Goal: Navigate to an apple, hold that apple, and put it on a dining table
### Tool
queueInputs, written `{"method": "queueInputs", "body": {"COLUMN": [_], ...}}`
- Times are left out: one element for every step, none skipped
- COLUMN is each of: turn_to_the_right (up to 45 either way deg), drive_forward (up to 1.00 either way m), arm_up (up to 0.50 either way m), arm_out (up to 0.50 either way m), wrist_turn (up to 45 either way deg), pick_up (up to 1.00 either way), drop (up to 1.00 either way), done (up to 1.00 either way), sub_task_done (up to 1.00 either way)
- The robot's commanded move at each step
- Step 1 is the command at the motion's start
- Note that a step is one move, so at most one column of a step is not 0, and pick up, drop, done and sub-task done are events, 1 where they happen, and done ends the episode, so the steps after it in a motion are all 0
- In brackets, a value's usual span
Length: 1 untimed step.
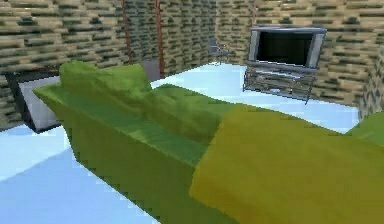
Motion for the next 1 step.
{"method": "queueInputs", "body": {"turn_to_the_right": [45.0], "drive_forward": [0.00], "arm_up": [0.00], "arm_out": [0.00], "wrist_turn": [0.0], "pick_up": [0.00], "drop": [0.00], "done": [0.00], "sub_task_done": [0.00]}}
